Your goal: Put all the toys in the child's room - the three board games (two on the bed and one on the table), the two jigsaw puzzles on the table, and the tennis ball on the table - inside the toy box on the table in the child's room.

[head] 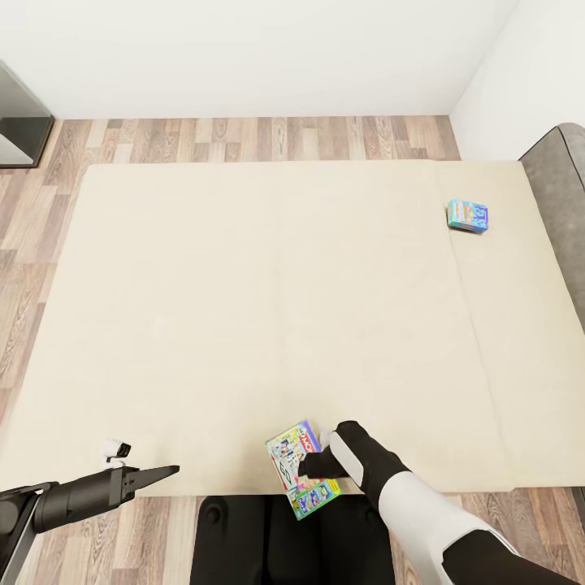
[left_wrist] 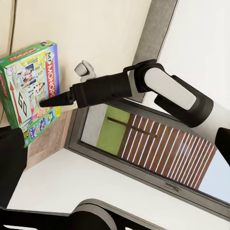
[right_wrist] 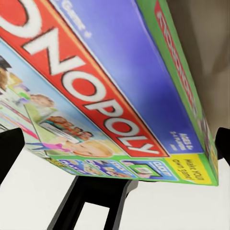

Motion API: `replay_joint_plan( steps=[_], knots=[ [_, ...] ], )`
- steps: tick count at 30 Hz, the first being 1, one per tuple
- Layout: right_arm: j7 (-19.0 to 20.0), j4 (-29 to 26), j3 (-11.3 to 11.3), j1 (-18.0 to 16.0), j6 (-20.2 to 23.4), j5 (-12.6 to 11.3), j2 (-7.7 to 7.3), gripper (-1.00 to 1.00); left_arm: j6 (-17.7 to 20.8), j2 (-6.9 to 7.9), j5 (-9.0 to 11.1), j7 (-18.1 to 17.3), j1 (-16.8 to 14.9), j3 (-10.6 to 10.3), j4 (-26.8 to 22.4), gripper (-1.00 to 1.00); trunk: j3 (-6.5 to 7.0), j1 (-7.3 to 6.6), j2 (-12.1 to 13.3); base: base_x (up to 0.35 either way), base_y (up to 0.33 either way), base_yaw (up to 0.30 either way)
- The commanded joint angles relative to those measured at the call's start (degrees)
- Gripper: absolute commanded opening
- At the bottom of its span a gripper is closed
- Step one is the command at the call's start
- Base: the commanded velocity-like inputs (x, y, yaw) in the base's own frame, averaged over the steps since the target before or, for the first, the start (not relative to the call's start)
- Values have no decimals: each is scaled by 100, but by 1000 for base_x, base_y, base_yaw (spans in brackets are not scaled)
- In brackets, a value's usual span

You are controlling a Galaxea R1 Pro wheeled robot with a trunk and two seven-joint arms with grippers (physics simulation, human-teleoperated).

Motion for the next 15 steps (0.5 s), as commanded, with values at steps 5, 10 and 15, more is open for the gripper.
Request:
replay_joint_plan(
  steps=[5,10,15],
  knots=[
    [-53,-1,24,-1,-61,-61,0,100,61,2,-3,-23,0,1,-2,100,-6,3,-9,0,0,0],
    [23,3,24,-1,-170,-62,0,100,61,3,-4,-23,2,1,-2,100,-6,3,-9,0,0,0],
    [383,4,28,5,-289,-55,0,100,61,4,-3,-23,0,1,-2,100,-6,3,-9,0,0,0]
  ],
)
